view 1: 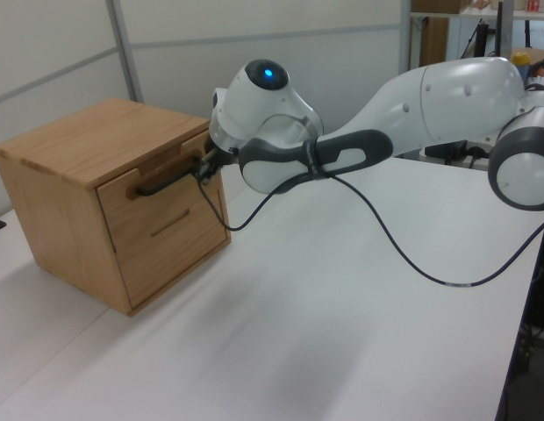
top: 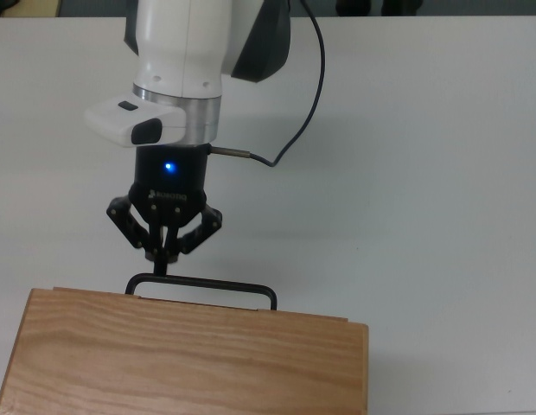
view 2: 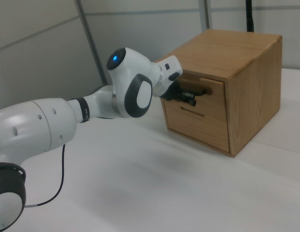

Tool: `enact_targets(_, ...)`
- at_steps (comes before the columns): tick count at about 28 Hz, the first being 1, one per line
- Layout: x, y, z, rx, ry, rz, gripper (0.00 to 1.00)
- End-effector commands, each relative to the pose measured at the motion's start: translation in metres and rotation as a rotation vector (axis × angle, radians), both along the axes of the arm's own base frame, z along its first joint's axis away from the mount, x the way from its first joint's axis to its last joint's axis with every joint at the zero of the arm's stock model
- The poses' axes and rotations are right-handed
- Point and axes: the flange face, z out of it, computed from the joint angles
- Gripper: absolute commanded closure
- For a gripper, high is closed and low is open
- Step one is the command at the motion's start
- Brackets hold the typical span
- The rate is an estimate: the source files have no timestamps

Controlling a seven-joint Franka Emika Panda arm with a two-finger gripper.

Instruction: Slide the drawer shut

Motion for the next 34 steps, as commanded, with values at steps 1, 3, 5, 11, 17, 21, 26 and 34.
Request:
enact_targets(1, -0.029, -0.004, 0.011, -0.016, 0.203, -0.072, 1.0)
enact_targets(3, -0.038, -0.005, 0.009, -0.013, 0.287, -0.091, 1.0)
enact_targets(5, -0.046, -0.009, 0.009, -0.002, 0.354, -0.101, 1.0)
enact_targets(11, -0.082, -0.026, 0.043, 0.081, 0.503, -0.076, 1.0)
enact_targets(17, -0.124, -0.045, 0.092, 0.146, 0.579, -0.033, 1.0)
enact_targets(21, -0.155, -0.058, 0.125, 0.185, 0.612, -0.009, 1.0)
enact_targets(26, -0.176, -0.062, 0.134, 0.194, 0.681, -0.005, 0.81)
enact_targets(34, -0.183, -0.076, 0.137, 0.199, 0.698, -0.012, 0.0)
